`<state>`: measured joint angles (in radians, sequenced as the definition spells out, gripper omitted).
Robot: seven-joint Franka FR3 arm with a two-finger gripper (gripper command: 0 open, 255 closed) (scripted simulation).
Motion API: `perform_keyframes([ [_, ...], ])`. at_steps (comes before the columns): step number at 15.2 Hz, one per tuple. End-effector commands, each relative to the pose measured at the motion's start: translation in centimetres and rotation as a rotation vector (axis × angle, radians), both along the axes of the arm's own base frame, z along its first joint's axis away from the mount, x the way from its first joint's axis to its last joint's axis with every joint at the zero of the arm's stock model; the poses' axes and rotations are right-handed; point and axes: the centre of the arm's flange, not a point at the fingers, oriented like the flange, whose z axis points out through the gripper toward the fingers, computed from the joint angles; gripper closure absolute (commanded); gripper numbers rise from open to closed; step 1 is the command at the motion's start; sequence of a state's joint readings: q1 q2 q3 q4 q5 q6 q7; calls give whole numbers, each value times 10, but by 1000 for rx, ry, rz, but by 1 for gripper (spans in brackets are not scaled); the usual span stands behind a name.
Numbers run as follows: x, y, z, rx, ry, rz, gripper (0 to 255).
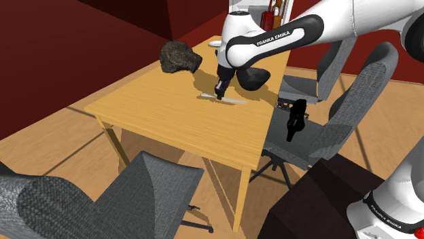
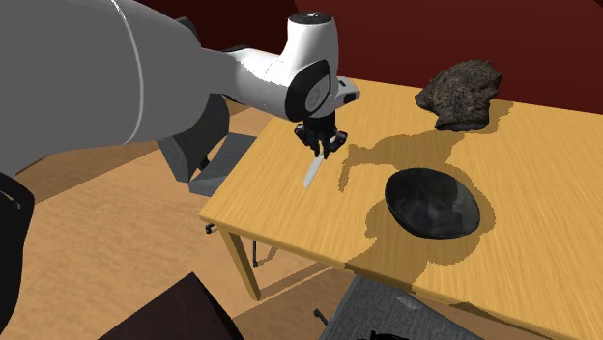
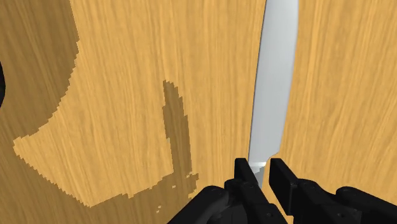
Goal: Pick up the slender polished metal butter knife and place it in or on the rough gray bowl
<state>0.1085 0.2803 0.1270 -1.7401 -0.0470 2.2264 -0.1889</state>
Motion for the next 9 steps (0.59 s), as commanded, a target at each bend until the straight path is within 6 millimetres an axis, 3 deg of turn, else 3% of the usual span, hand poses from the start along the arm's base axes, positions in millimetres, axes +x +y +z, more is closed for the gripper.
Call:
perform_keyframes([
  [1, 0, 0, 11, 0, 1, 0, 255],
  [9, 0, 0, 54, 0, 1, 0, 255],
])
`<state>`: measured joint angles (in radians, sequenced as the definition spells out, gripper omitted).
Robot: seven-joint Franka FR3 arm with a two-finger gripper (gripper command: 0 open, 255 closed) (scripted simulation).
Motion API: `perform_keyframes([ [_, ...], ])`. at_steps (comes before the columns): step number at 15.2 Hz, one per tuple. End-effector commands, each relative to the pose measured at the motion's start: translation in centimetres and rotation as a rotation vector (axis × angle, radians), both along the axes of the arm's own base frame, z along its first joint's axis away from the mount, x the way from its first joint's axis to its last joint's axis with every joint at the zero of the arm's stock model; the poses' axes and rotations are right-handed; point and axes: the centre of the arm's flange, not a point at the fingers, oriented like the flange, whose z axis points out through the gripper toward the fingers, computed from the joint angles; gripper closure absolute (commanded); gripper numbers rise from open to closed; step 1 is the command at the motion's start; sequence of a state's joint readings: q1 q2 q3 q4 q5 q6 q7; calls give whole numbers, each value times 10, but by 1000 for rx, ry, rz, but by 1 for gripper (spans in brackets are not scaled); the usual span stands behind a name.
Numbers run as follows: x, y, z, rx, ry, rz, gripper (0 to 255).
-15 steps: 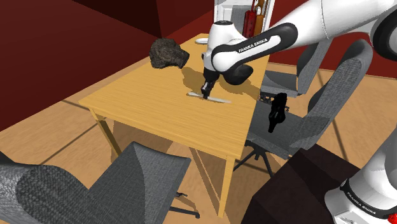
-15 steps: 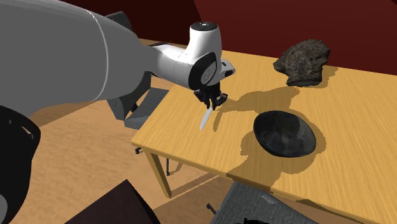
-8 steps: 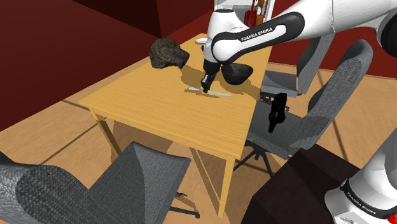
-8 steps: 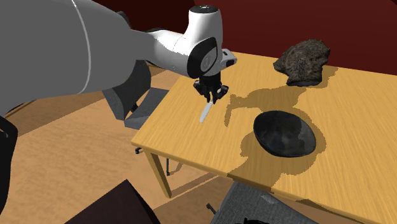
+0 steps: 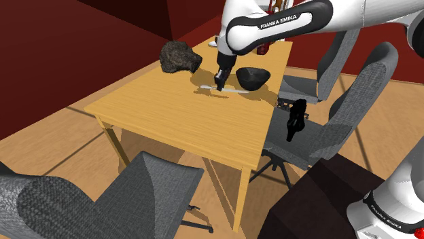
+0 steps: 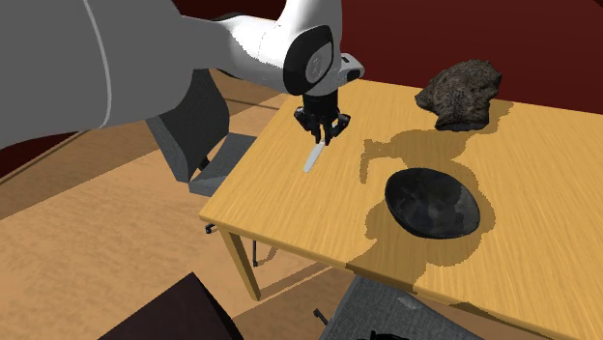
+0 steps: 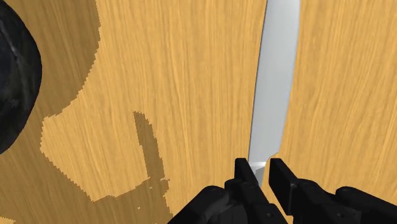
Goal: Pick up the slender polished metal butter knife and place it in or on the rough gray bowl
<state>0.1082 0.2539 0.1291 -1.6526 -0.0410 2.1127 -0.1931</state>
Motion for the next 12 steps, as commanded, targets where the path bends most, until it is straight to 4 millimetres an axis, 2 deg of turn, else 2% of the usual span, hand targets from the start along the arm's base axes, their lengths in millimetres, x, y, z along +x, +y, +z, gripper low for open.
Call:
perform_keyframes([
  [1, -1, 0, 11, 0, 0, 0, 255],
  [9, -1, 0, 51, 0, 0, 0, 255],
  [12, 8, -38, 53, 0, 0, 0, 255],
])
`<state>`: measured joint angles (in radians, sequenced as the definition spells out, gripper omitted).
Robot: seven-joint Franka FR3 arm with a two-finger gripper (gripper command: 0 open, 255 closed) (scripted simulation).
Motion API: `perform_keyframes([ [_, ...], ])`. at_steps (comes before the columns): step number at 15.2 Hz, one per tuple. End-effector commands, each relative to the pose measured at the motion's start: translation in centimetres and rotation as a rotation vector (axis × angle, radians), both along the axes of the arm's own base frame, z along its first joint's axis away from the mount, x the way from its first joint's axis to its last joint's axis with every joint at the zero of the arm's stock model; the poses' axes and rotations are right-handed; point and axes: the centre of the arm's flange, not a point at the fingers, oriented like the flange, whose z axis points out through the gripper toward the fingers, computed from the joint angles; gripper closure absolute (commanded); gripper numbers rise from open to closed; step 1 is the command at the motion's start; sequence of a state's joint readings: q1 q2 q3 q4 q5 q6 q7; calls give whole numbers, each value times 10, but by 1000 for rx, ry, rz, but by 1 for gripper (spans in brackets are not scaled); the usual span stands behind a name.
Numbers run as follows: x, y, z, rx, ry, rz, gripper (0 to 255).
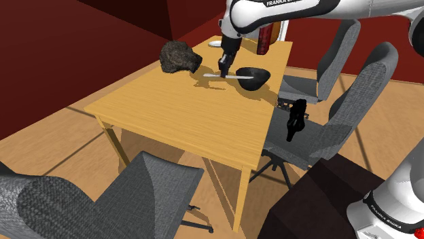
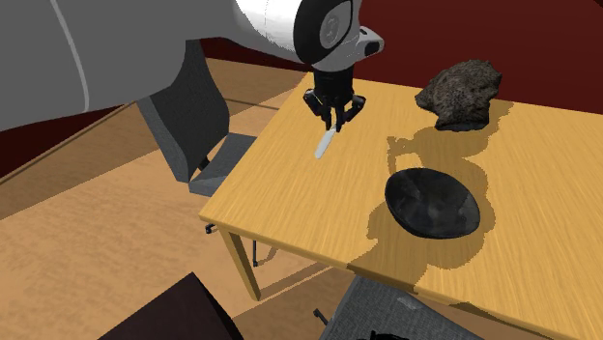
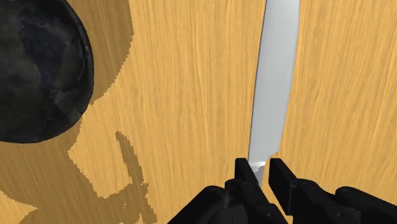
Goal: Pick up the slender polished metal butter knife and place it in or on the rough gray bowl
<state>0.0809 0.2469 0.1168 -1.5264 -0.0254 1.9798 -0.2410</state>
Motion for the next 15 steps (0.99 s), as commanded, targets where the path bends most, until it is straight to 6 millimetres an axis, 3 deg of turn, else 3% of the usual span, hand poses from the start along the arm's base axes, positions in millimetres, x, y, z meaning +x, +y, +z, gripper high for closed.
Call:
perform_keyframes([
  [1, 4, -26, 0, 0, 0, 1, 255],
  [15, 45, -206, 7, 0, 0, 1, 255],
])
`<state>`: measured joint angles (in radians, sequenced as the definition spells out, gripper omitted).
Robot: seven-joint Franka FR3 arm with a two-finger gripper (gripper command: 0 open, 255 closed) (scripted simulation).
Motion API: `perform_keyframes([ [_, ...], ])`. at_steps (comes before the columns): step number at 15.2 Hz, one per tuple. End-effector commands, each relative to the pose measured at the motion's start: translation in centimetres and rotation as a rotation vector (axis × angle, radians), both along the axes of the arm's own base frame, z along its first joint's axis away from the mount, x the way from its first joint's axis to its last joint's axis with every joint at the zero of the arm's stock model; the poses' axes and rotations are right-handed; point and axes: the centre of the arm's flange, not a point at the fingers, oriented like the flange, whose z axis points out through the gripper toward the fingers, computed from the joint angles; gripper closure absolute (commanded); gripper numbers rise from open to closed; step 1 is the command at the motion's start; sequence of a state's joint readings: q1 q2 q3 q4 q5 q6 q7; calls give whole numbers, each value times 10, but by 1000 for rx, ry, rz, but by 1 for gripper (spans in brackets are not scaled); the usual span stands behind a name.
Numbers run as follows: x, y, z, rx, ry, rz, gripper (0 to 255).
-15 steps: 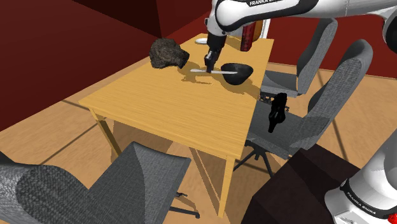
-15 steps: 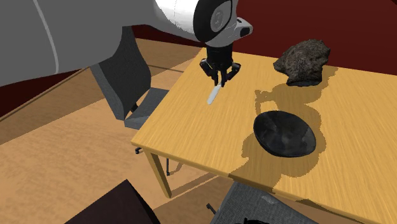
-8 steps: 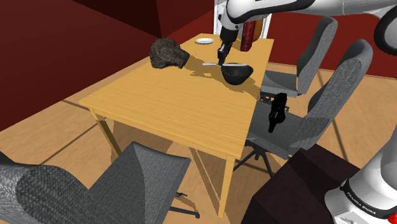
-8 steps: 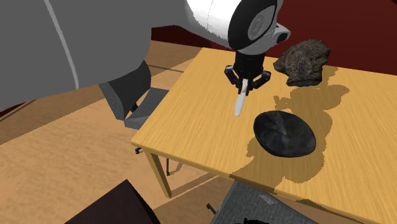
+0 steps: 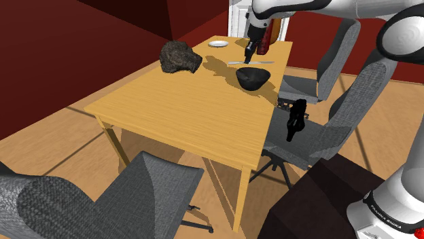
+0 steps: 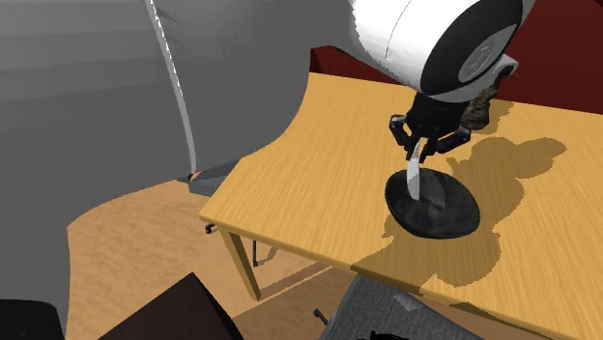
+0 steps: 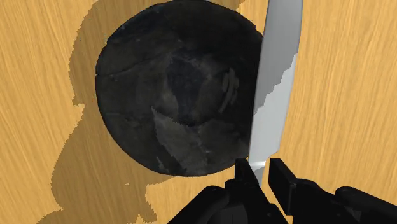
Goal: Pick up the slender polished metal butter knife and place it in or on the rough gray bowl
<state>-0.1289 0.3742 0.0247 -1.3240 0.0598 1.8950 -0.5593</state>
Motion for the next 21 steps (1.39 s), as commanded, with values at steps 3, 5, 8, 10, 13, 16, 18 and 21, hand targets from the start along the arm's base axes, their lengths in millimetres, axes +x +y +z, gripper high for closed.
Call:
perform_keyframes([
  [3, 13, -54, 4, 0, 0, 1, 255],
  [5, 14, -59, -2, 0, 0, 1, 255],
  [8, 14, -59, -17, 0, 0, 1, 255],
  [10, 14, -59, -28, 0, 0, 1, 255],
  [13, 14, -59, -44, 0, 0, 1, 255],
  [16, 14, -59, -60, 0, 0, 1, 255],
  [18, 14, -59, -70, 0, 0, 1, 255],
  [21, 14, -59, -77, 0, 0, 1, 255],
])
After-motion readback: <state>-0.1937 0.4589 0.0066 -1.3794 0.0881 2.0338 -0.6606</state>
